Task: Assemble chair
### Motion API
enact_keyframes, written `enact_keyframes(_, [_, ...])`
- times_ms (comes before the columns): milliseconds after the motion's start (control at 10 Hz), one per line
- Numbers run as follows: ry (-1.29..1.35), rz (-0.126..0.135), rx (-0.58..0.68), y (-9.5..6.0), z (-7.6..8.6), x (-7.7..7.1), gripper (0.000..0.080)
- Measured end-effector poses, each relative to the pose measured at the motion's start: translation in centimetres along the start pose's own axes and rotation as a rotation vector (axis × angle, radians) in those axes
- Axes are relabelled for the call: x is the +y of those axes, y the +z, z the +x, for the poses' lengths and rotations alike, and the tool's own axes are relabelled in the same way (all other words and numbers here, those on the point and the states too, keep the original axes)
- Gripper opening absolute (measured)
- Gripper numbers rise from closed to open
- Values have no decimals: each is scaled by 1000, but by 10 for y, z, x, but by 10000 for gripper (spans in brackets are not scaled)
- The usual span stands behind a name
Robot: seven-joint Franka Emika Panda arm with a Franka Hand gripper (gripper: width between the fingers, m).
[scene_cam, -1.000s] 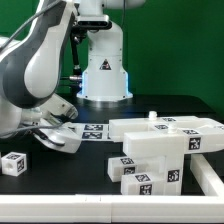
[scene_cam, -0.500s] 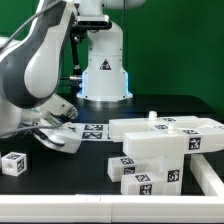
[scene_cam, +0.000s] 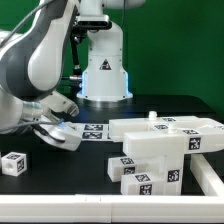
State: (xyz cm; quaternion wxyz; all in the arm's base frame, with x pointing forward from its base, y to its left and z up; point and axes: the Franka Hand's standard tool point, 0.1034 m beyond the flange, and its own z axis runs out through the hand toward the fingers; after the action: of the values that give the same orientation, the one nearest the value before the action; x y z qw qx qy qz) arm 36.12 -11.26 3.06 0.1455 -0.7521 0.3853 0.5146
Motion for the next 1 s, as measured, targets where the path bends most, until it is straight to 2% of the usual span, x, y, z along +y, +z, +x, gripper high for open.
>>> enact_keyframes(100, [-34,21,11,-21,-16,1,294])
enact_keyframes(200, [-79,31,51,-40,-26,5,289])
enact_keyframes(300, [-110,34,71,-50,-31,8,273])
enact_keyframes(400, [-126,34,159,-56,-24,3,266])
enact_keyframes(600, [-155,57,307,-55,-27,-5,249])
enact_keyframes(900, [-157,58,310,-55,-27,-5,232])
enact_keyframes(1000, [-255,37,325,-61,-26,-14,421])
